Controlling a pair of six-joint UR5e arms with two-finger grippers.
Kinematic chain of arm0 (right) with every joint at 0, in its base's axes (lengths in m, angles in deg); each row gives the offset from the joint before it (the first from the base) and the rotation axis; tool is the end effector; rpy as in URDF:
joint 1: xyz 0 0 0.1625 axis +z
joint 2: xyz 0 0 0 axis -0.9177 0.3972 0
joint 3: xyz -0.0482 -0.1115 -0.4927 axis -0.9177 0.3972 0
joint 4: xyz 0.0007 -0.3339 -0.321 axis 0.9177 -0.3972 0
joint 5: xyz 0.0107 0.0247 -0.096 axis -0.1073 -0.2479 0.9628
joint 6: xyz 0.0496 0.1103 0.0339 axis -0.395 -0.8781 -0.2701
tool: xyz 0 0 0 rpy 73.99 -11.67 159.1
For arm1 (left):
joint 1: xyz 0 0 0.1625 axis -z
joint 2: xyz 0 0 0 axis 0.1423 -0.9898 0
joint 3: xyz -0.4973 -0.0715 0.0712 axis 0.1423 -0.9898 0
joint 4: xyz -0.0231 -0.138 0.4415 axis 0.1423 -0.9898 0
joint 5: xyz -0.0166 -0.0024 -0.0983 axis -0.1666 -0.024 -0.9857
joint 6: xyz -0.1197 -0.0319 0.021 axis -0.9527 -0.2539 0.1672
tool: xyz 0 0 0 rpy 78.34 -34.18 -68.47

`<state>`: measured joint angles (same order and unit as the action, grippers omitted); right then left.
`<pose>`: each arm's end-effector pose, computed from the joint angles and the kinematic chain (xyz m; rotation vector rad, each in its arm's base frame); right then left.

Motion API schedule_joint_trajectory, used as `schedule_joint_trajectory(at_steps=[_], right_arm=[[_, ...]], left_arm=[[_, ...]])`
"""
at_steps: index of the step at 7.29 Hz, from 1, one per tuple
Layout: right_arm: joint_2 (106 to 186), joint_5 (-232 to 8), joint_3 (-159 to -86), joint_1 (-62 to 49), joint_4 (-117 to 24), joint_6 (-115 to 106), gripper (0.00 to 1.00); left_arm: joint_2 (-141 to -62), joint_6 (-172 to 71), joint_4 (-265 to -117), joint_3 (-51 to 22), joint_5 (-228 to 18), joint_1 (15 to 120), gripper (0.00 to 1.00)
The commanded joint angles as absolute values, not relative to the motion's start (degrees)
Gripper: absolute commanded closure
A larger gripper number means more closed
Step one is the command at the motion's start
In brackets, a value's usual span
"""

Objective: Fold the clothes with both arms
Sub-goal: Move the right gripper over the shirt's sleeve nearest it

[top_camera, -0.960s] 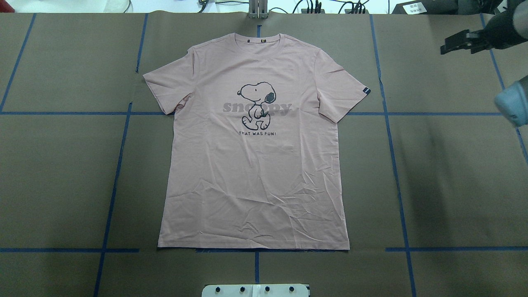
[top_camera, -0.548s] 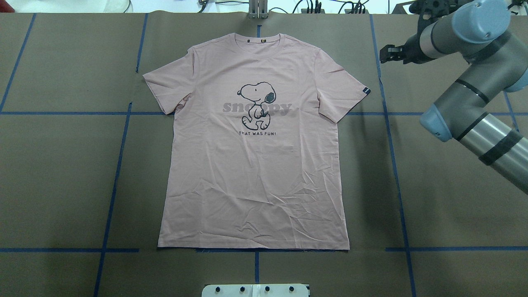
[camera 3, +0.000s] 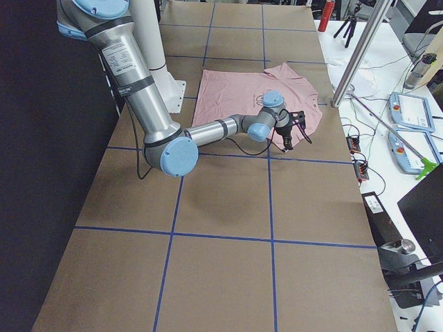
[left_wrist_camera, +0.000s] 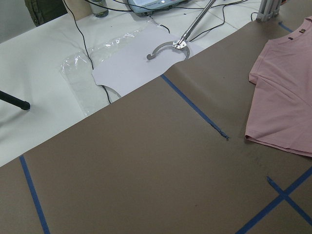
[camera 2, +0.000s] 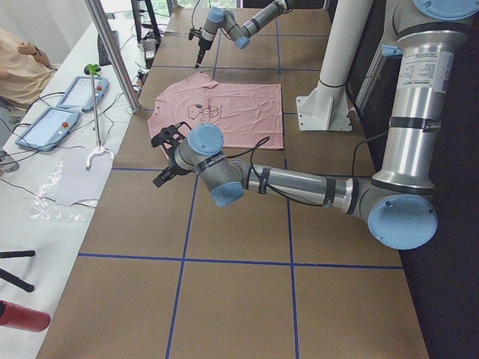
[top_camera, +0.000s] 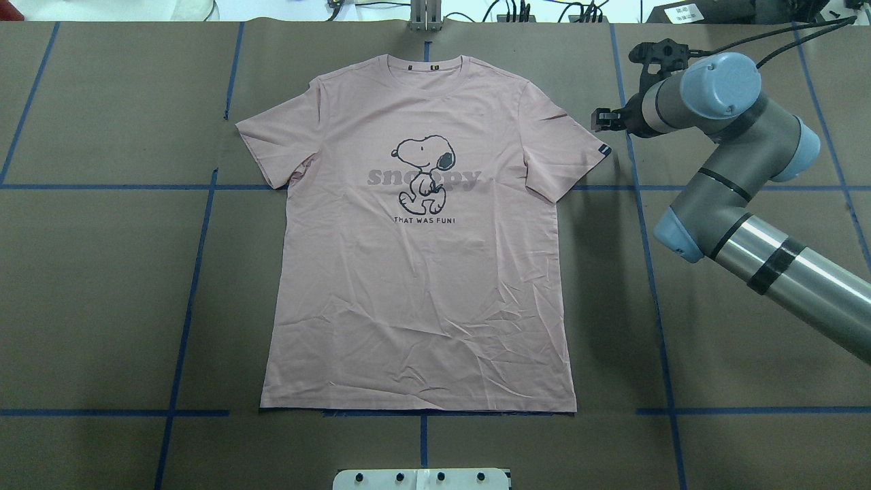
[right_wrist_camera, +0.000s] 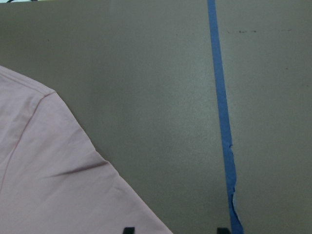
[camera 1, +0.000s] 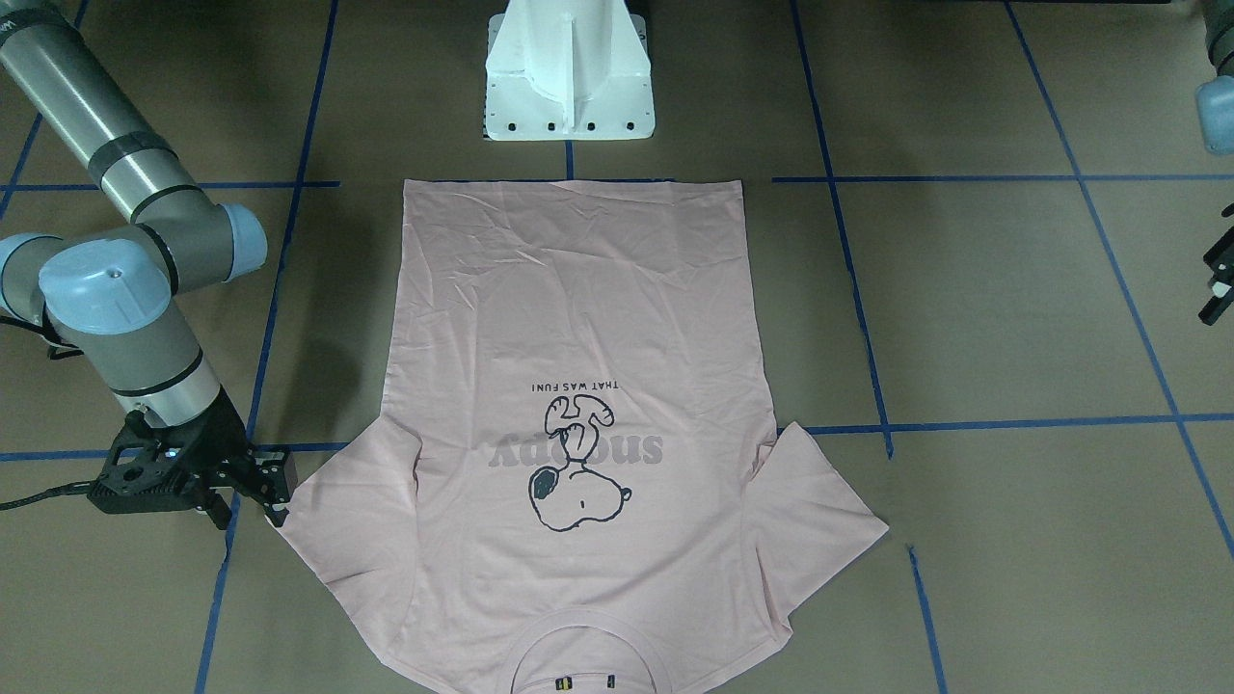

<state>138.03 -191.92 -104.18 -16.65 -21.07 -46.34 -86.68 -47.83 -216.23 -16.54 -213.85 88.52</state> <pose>-0.4533 -0.7035 0.5143 0.4209 -0.8037 0.1973 0.0522 -0.6147 0.5720 0.8483 0.8147 0.3287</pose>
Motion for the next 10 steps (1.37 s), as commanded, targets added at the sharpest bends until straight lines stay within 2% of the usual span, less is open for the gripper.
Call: schedule_joint_trajectory(at_steps=[1, 6, 7, 8, 9, 10], right_arm=[[137.3, -189.8, -102.4, -18.3, -21.0, -46.7, 0.37], [137.3, -188.5, -100.8, -19.5, -21.0, -46.7, 0.41], [137.3, -188.5, -100.8, -19.6, -21.0, -47.2, 0.49], [137.2, -188.5, -100.8, -19.6, -21.0, -48.2, 0.72], [137.3, -188.5, -100.8, -19.6, -21.0, -48.2, 1.00], [137.3, -188.5, -100.8, -19.6, -21.0, -48.2, 1.00]], left_arm=[[-86.7, -47.8, -216.2, -16.5, -213.8, 88.5, 0.00], [-86.6, -47.7, -216.2, -16.5, -213.5, 88.5, 0.00], [-86.6, -47.7, -216.1, -16.5, -213.4, 88.5, 0.00], [-86.6, -47.6, -216.2, -16.5, -213.5, 88.5, 0.00], [-86.6, -47.5, -216.1, -16.5, -213.5, 88.5, 0.00], [-86.6, -47.5, -216.2, -16.5, -213.5, 88.5, 0.00]])
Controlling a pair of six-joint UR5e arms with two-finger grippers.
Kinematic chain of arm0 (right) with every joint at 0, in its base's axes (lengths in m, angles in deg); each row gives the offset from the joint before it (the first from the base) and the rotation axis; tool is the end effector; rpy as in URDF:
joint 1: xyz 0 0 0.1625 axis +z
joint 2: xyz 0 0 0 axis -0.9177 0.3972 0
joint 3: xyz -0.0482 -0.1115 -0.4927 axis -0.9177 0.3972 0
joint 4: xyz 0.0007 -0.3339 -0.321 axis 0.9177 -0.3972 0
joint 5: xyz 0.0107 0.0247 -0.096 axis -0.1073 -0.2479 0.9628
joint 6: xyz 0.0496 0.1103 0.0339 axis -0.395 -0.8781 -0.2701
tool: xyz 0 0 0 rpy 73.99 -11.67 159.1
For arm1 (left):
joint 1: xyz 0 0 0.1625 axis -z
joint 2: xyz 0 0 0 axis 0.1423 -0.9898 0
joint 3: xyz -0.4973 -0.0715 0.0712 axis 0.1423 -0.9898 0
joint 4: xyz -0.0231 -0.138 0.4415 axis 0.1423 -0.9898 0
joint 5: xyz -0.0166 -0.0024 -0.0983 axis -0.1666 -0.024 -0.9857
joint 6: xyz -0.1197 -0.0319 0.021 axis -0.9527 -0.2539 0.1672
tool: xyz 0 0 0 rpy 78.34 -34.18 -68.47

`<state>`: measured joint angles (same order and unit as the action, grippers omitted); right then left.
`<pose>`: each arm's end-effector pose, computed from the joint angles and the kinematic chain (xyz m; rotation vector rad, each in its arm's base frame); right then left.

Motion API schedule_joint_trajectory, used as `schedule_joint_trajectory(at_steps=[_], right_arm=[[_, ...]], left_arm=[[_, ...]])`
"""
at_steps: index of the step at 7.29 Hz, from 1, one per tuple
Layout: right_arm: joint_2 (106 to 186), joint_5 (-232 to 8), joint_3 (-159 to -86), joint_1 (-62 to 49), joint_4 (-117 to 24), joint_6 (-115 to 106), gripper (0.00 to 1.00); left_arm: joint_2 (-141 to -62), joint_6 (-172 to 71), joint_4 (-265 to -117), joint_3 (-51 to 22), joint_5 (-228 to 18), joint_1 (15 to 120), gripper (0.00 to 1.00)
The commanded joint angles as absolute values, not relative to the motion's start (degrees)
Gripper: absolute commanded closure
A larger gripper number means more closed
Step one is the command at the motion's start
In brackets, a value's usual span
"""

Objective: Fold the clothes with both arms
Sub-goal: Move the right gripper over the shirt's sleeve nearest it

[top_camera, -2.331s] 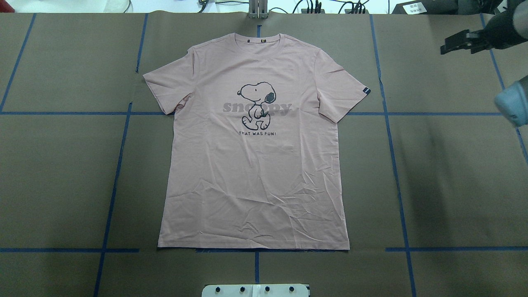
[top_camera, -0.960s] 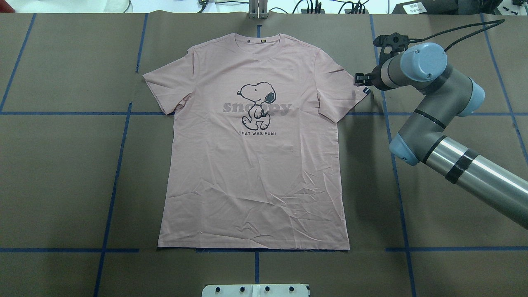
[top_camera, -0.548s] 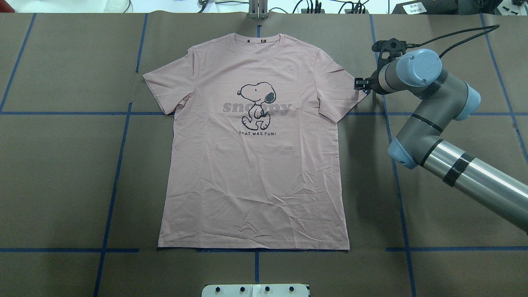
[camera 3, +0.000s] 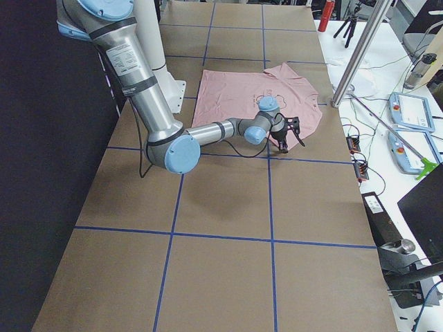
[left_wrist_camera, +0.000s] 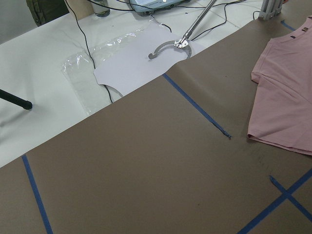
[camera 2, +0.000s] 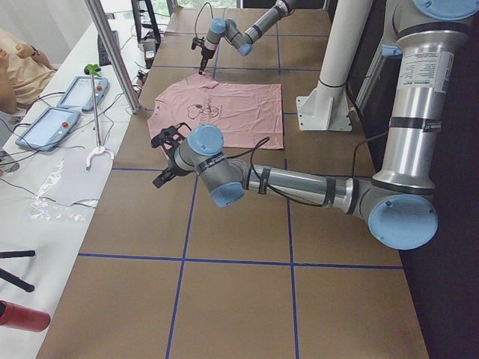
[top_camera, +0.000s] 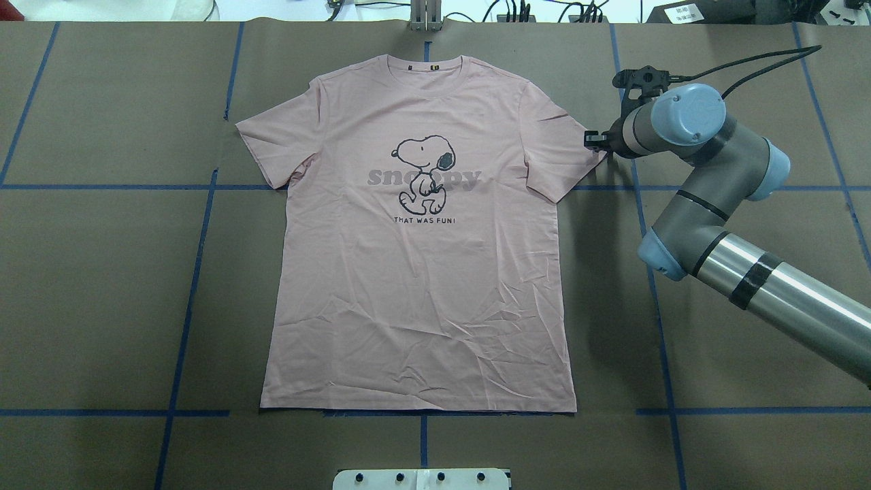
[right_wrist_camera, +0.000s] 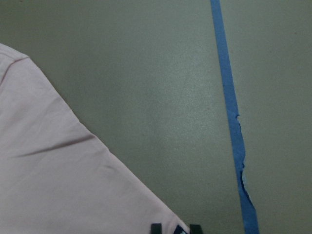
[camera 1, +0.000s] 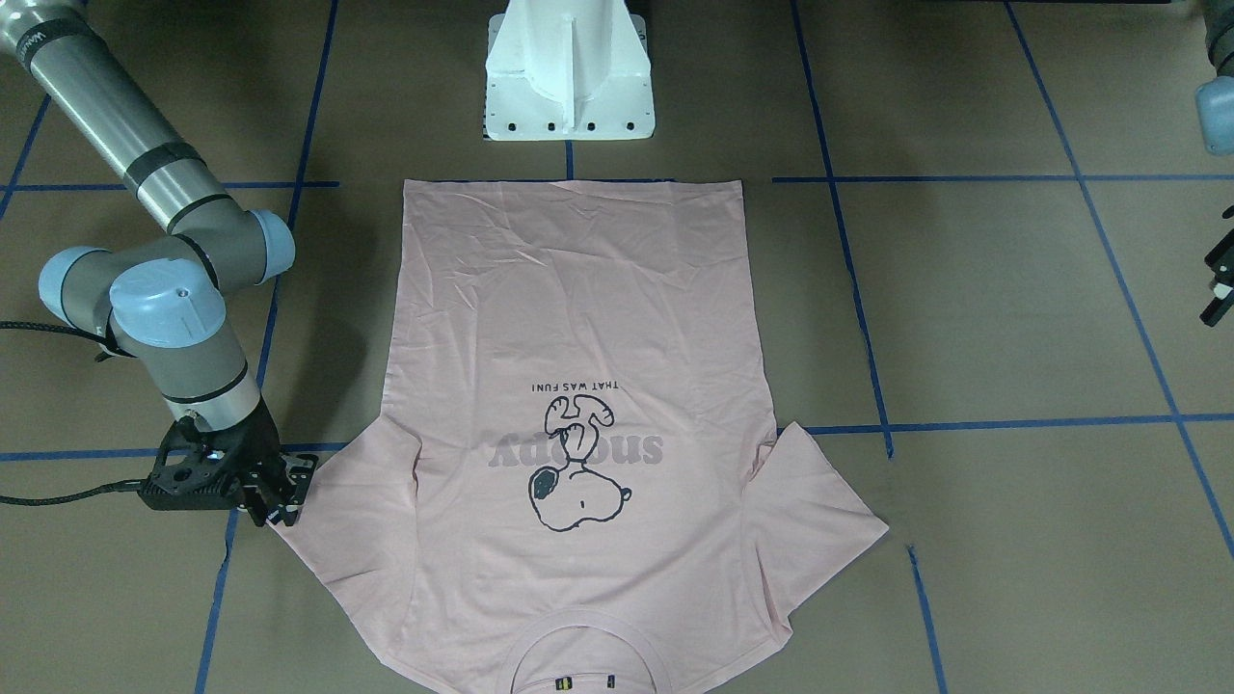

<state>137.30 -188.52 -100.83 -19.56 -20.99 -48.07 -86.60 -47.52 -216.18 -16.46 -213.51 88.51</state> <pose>-0.4903 -0.6923 0.5391 0.4042 -0.7533 0.2103 0.0517 -0.6147 0.5740 0.8488 0.8073 0.3293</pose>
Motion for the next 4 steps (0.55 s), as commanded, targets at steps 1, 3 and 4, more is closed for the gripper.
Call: schedule_joint_trajectory(at_steps=[1, 3, 4], right_arm=[[137.2, -188.6, -101.3, -19.7, -21.0, -48.5, 1.00], [136.2, -188.2, -104.0, -19.6, -23.9, -51.1, 1.00], [132.4, -186.3, -105.3, -20.0, -30.4, -53.8, 1.00]], left_arm=[[-86.6, -47.4, -216.2, -16.5, -213.5, 88.5, 0.00], [-86.2, -47.5, -217.0, -16.5, -213.4, 88.5, 0.00], [-85.9, -47.6, -217.6, -16.4, -213.4, 88.5, 0.00]])
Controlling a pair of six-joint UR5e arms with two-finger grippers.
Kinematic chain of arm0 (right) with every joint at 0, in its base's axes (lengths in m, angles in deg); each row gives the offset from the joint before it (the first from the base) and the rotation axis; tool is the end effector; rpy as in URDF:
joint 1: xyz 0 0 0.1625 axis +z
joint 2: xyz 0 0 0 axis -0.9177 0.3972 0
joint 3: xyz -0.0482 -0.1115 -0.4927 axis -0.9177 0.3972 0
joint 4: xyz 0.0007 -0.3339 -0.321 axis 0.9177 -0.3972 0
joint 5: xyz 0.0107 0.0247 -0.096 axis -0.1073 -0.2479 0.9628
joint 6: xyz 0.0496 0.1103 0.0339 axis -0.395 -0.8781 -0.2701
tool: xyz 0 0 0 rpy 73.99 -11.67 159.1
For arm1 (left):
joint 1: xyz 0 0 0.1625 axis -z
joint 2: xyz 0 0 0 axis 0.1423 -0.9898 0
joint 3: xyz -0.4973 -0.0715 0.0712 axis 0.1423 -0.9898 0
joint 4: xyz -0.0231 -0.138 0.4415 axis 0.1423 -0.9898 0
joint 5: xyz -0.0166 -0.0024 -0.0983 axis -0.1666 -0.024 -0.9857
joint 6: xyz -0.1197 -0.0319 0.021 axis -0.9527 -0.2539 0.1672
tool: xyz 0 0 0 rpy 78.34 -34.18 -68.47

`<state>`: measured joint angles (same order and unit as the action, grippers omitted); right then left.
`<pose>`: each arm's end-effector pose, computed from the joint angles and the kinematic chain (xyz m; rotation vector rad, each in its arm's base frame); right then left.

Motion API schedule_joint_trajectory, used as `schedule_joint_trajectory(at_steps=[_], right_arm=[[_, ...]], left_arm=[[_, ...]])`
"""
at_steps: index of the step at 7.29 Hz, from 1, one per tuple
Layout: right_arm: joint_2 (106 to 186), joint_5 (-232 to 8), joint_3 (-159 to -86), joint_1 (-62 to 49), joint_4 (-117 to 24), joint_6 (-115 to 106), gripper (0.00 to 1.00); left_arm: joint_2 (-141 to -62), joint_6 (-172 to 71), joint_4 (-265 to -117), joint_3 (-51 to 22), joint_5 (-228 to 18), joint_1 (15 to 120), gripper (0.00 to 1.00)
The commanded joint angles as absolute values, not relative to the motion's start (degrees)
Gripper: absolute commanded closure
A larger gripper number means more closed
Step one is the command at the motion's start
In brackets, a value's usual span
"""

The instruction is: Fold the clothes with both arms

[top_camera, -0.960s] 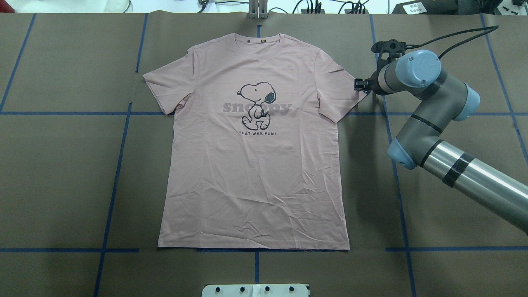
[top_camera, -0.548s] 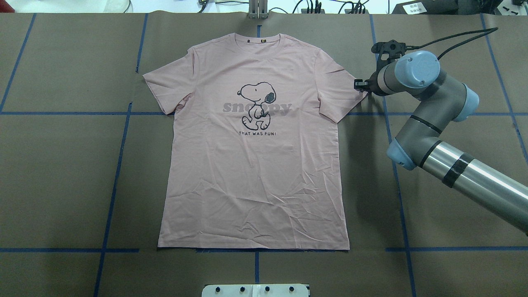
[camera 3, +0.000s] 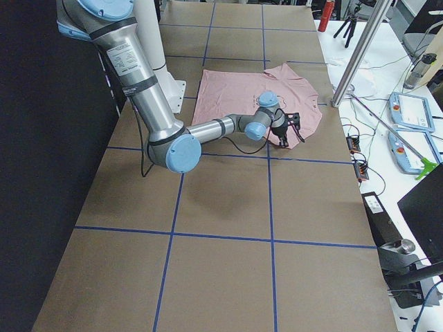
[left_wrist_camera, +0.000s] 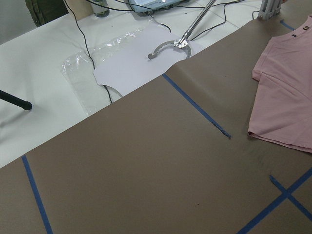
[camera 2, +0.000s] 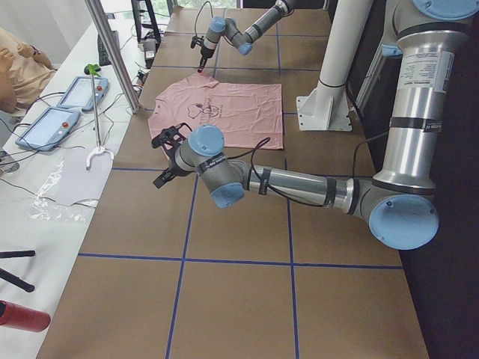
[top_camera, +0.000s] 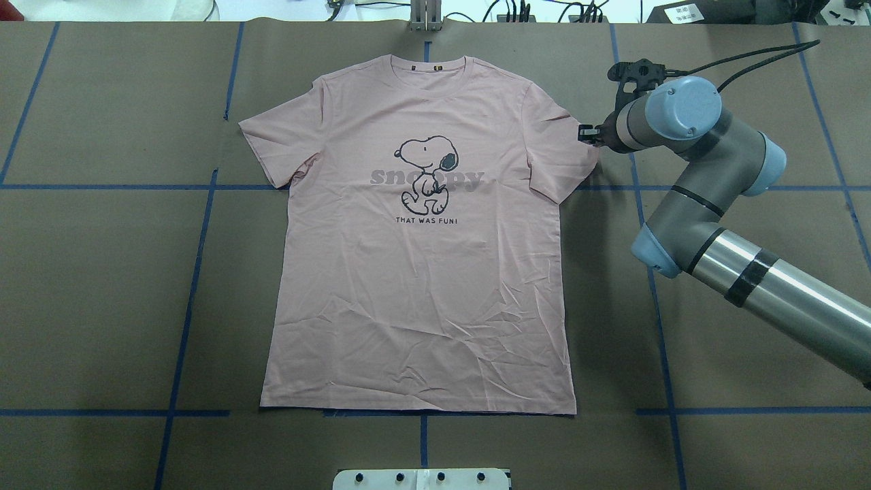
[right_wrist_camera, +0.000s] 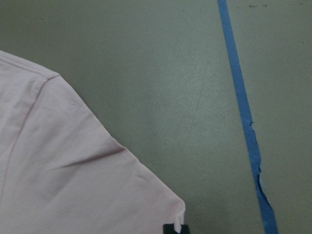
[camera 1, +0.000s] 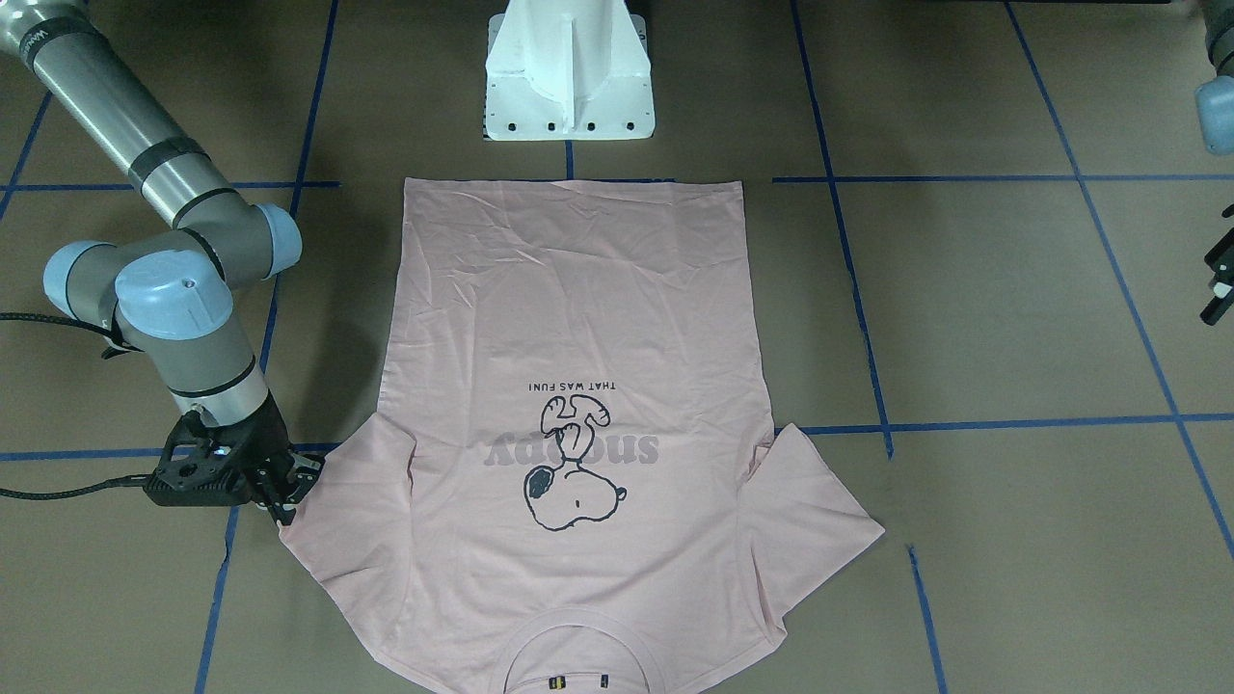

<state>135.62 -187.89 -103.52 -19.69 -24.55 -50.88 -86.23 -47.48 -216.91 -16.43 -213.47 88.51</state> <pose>-0.4950 -0.6966 0.4965 0.4024 -0.7692 0.2571 0.0511 -0.6118 0.5766 0.8549 0.8067 0.3316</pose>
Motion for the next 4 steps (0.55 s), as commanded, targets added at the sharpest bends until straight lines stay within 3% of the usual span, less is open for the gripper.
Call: schedule_joint_trajectory(at_steps=[1, 4], right_arm=[[126.7, -183.5, -105.0, -23.1, -38.0, -58.2, 1.00], [119.6, -174.8, -99.4, -28.0, -41.0, -64.5, 1.00]], left_arm=[[-85.9, -47.7, -217.6, -16.4, -213.4, 88.5, 0.00], [-85.9, -47.9, -217.6, -16.4, -213.4, 88.5, 0.00]])
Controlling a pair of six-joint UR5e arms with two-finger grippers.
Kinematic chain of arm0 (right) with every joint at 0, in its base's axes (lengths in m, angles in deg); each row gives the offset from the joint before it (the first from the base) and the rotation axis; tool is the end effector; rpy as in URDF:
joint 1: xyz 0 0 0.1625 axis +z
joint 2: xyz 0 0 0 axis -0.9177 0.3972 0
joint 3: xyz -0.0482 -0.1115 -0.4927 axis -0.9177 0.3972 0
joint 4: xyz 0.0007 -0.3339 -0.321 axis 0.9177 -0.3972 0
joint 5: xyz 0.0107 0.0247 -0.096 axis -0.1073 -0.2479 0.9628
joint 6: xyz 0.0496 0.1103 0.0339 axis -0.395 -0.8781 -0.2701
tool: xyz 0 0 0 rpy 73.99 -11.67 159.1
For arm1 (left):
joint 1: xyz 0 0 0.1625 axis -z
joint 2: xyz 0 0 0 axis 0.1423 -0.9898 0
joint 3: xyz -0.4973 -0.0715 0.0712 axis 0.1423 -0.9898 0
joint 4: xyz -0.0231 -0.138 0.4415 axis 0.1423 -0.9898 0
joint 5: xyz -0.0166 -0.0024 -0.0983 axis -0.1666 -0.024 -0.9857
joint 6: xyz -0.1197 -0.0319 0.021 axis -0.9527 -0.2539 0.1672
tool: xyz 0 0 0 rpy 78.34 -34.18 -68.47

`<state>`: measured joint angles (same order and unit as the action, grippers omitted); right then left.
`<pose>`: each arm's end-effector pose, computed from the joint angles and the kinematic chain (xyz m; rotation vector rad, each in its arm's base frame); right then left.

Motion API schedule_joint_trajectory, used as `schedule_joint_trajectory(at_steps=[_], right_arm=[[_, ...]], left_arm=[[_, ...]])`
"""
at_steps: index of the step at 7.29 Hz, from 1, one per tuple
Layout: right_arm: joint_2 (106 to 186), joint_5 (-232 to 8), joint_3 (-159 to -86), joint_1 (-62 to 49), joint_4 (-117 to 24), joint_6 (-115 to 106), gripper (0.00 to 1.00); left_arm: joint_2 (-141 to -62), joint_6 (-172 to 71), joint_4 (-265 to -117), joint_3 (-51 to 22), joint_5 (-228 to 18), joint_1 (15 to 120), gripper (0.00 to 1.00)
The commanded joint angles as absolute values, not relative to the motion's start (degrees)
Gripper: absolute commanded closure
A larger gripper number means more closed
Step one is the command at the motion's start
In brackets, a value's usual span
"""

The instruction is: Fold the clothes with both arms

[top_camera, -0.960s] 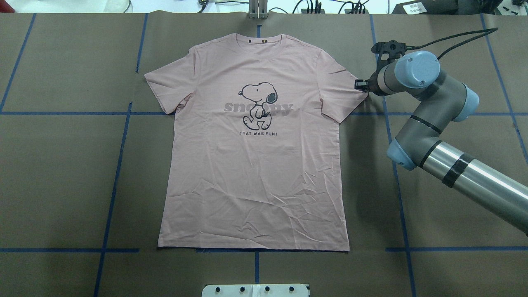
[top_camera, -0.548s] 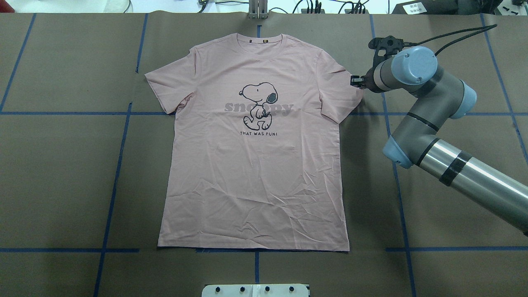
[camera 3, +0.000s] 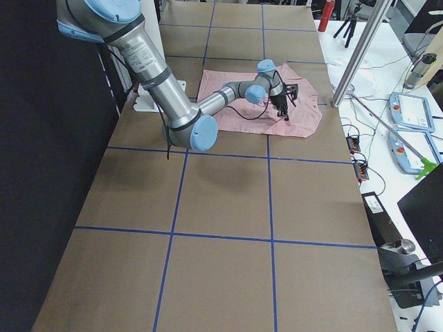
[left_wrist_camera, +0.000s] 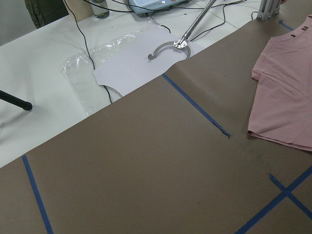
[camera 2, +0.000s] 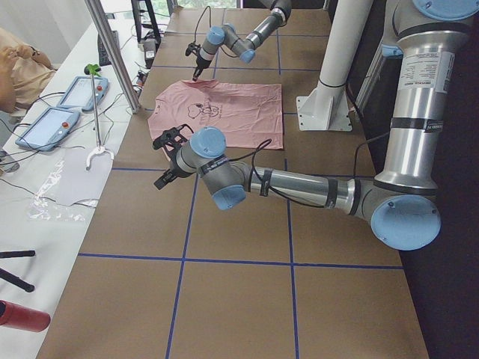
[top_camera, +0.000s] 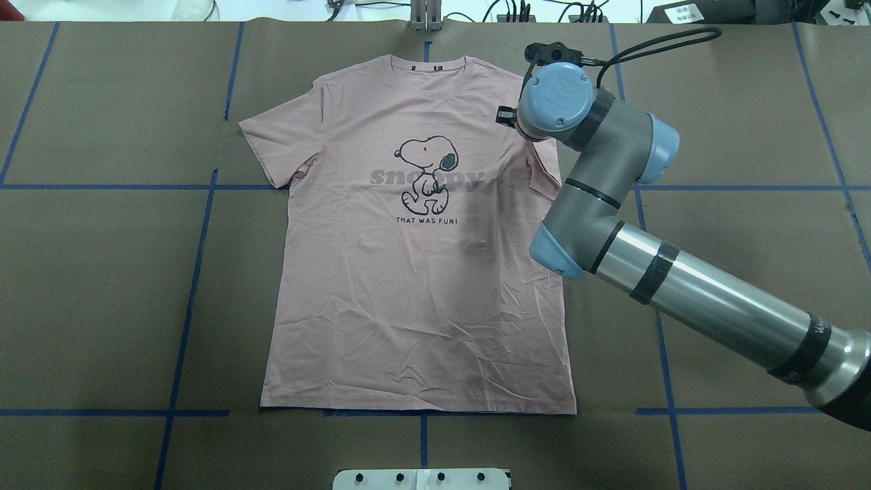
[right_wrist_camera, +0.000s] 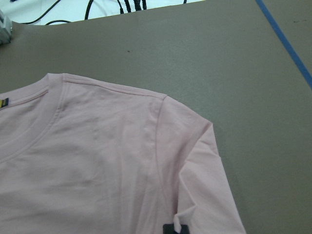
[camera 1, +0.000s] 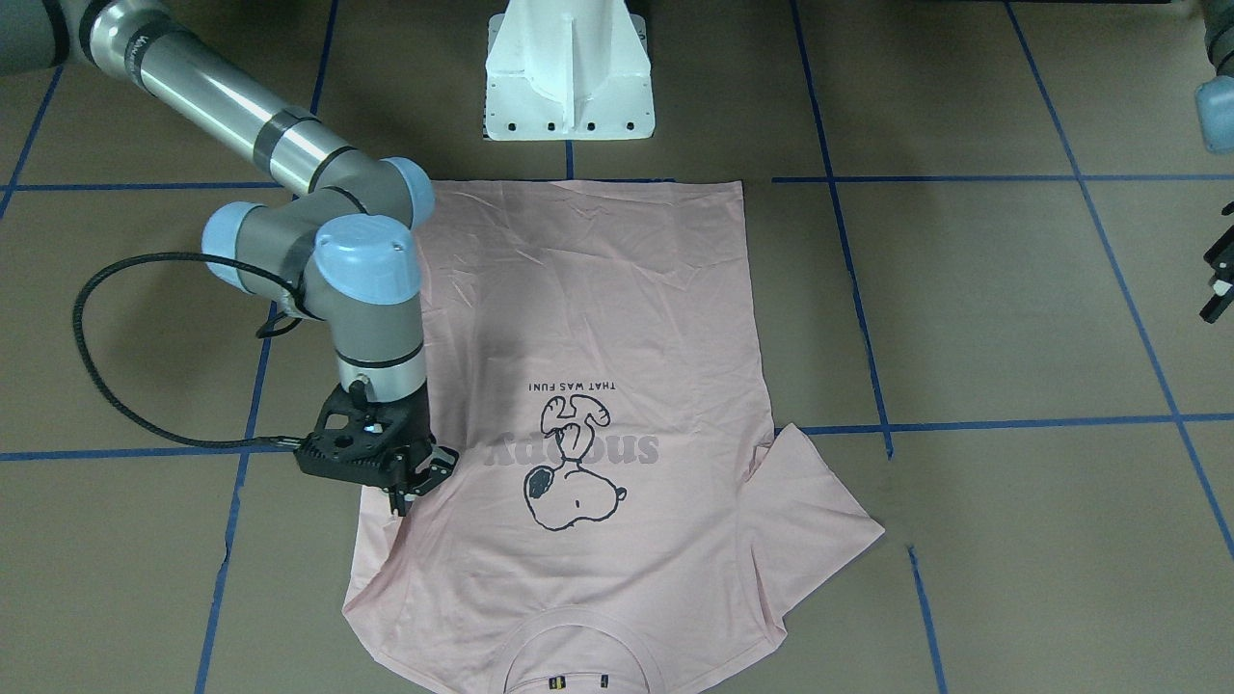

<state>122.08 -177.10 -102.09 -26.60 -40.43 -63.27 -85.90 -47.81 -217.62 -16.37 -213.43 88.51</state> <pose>-0.6083 -0.6904 0.3476 0.3978 -0.6907 0.4306 0.0506 -0.6091 0.5791 0.8580 0.8087 0.3281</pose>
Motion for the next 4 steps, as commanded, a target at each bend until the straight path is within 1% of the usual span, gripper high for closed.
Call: schedule_joint_trajectory(at_steps=[1, 2, 3, 4], right_arm=[[119.5, -174.8, -99.2, -28.3, -40.8, -64.3, 0.81], [119.0, -174.6, -99.1, -28.6, -40.9, -64.3, 0.35], [118.3, -174.4, -98.2, -28.6, -40.9, -63.9, 0.01], [117.6, -174.7, -98.0, -28.5, -40.9, -62.4, 0.00]], left_arm=[[-85.9, -48.0, -217.6, -16.4, -213.4, 88.5, 0.00], [-85.9, -48.0, -217.6, -16.3, -213.4, 88.5, 0.00], [-85.9, -48.0, -217.6, -16.3, -213.4, 88.5, 0.00], [-85.9, -48.1, -217.6, -16.1, -213.4, 88.5, 0.00]])
